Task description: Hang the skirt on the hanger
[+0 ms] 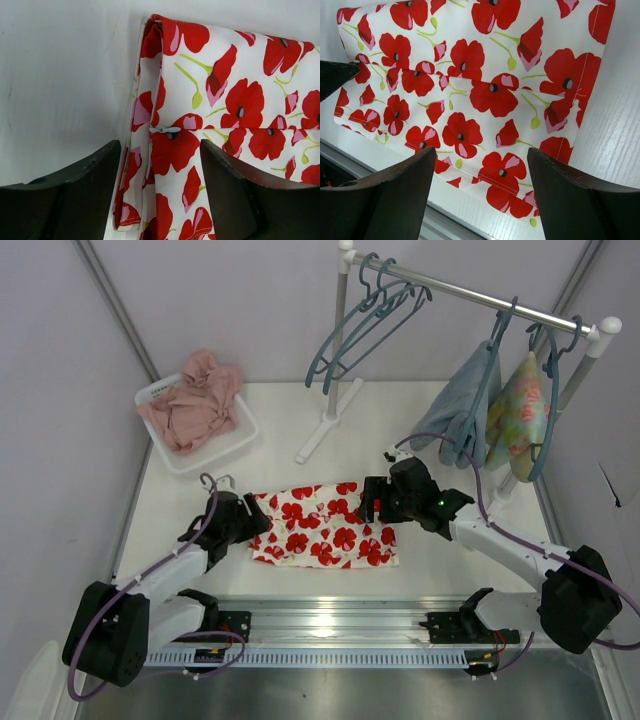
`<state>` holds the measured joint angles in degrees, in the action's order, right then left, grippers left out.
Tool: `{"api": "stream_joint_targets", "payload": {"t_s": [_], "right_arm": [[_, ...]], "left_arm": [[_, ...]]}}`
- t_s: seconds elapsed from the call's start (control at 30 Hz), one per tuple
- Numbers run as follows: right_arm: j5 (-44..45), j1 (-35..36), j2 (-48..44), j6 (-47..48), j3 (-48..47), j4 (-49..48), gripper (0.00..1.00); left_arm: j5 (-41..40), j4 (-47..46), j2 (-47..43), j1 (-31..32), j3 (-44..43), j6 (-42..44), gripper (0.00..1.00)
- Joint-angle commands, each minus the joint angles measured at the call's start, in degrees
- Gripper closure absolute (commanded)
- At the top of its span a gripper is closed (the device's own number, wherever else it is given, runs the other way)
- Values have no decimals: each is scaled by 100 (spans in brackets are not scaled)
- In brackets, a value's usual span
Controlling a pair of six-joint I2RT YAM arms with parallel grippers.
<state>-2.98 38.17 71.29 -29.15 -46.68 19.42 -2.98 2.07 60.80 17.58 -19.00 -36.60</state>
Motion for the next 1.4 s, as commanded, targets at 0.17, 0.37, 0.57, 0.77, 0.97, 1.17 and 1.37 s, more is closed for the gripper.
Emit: {"api": "stream_joint_targets", "payload": {"t_s": [0.17, 0.37, 0.57, 0.77, 0.97, 1.17, 1.37], "right_arm": [[-53, 68, -71, -162, 36, -88, 19], [-123, 85, -10, -205, -8, -157, 18], [-132, 313, 315, -416, 27, -386, 18], [-176, 445, 527, -724, 123, -685, 19], [-18, 472, 351, -768, 273, -694, 19], [-62, 481, 447, -768, 291, -755, 19], [61, 481, 553, -777, 317, -764, 19]], "left_arm": [[158, -339, 240, -45, 64, -111, 47], [44, -321, 310, -45, -16, -75, 100], [-53, -250, -101, -36, -77, -84, 100], [-308, 127, -498, -45, -77, -137, 100], [-475, 390, -850, -45, -112, -75, 100], [-598, 470, -806, -45, -130, -102, 100], [-589, 488, -762, -45, -156, -119, 100]]}}
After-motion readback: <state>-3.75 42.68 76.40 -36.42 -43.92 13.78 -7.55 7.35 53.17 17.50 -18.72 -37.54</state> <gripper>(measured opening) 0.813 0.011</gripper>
